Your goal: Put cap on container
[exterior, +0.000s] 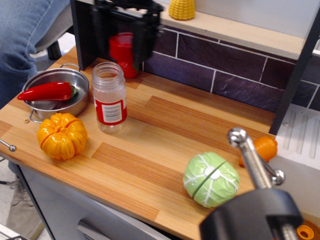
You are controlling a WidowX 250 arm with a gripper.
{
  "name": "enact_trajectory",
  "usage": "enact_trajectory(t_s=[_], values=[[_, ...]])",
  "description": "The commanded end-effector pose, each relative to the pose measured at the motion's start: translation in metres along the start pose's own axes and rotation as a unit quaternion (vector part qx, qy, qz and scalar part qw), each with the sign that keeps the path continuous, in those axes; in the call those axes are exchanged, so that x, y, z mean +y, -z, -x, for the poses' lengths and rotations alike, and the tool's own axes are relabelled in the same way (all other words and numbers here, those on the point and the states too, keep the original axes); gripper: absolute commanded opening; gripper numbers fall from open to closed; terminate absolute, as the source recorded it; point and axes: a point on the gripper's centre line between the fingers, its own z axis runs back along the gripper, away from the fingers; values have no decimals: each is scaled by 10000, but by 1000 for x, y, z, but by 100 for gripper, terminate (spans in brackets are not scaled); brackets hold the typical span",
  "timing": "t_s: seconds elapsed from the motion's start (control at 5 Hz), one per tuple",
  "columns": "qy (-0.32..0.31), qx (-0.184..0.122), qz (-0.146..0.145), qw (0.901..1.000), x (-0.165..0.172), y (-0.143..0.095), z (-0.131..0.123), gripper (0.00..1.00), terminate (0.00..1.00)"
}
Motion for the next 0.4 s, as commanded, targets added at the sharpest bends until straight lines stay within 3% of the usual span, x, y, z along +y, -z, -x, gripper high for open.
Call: enact_trajectory(t_s=[0.0,0.2], values=[[388,-312,-378,9980,28,-16,10,0,0],[452,-406,-454,9971,32,-3,15,0,0]])
